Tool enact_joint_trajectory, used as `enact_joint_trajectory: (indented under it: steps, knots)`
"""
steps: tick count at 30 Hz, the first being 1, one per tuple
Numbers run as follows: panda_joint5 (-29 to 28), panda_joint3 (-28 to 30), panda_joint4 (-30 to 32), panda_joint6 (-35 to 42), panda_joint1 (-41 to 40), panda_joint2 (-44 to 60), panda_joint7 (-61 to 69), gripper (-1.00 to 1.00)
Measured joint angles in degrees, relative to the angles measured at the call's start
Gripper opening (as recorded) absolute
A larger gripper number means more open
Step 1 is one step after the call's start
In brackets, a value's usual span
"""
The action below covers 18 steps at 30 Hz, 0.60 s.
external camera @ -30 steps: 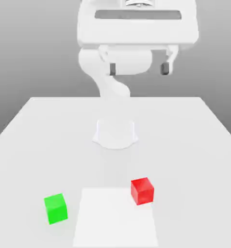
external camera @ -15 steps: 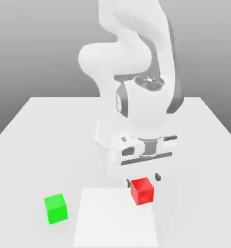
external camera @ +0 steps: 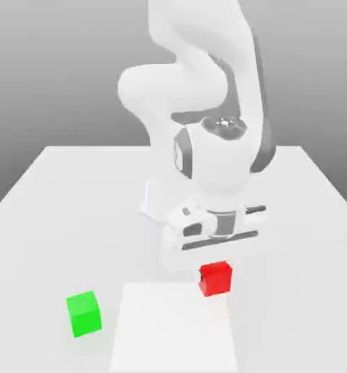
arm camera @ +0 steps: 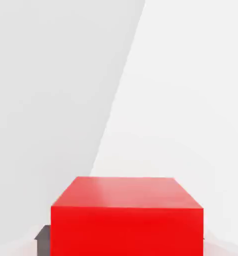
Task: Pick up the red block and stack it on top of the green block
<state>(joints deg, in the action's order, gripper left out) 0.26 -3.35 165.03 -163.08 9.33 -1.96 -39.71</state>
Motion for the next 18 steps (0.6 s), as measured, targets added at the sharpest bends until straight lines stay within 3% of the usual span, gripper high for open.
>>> enact_joint_trajectory:
  steps: [9, 11, 14, 15, 18]
  knots:
    - [-0.25, 12.10, -11.86, 10.67, -22.86, 1.23, 11.95, -1.00]
    - [0.62, 10.87, -12.93, 8.68, -26.78, 4.29, 13.52, -1.00]
    - [2.17, 8.98, -13.46, 3.42, -25.69, 10.12, 14.90, -1.00]
    - [2.57, 8.68, -13.55, 1.91, -25.82, 11.76, 15.18, 1.00]
    - [2.57, 8.68, -13.55, 1.91, -25.82, 11.76, 15.18, 1.00]
